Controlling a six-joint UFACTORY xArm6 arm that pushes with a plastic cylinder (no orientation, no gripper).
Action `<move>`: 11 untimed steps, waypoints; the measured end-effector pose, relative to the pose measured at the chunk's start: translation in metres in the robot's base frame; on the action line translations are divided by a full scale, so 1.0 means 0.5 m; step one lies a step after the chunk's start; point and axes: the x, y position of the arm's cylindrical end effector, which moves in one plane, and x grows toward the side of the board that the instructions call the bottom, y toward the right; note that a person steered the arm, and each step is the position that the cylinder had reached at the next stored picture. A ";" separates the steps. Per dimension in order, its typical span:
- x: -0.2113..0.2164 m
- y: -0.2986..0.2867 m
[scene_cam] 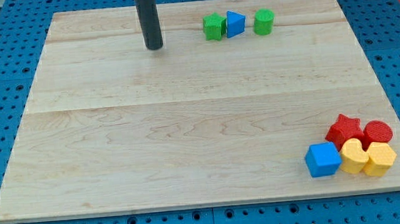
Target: Move the green star to the center of the board
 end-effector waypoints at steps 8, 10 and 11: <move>-0.041 0.225; 0.039 0.217; 0.088 0.182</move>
